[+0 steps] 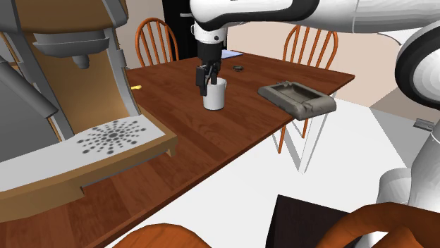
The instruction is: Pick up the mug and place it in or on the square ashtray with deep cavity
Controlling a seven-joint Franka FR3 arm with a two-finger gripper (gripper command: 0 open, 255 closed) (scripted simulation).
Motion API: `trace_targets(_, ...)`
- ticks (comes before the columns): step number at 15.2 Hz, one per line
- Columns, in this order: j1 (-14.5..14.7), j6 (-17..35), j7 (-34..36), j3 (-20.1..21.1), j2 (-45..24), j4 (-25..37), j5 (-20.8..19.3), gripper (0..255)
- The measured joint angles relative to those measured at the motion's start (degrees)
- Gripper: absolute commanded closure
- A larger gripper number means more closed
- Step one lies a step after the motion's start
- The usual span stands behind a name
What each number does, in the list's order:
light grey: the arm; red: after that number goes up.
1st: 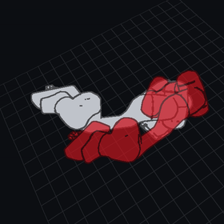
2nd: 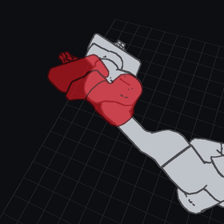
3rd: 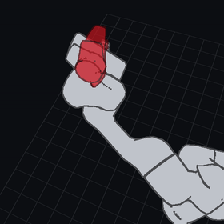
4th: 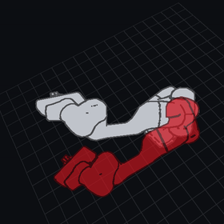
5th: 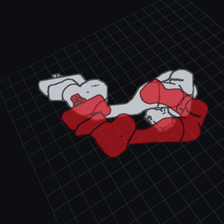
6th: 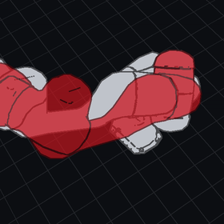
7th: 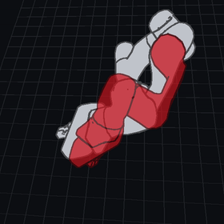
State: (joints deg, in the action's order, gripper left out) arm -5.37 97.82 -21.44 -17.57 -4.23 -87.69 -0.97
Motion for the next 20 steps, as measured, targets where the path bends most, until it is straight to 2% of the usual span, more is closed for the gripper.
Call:
trace_targets(4, 0.0, 0.2, 0.0, 0.0, 0.0, -0.1, 0.0, 0)
trace_targets(5, 0.0, 0.2, 0.0, 0.0, 0.0, -0.1, 0.0, 255)
trace_targets(15, 0.0, 0.2, 0.0, 0.0, 0.0, -0.1, 0.0, 255)
trace_targets(20, -0.2, -3.2, -0.4, -0.1, -0.9, 4.0, 0.3, 255)
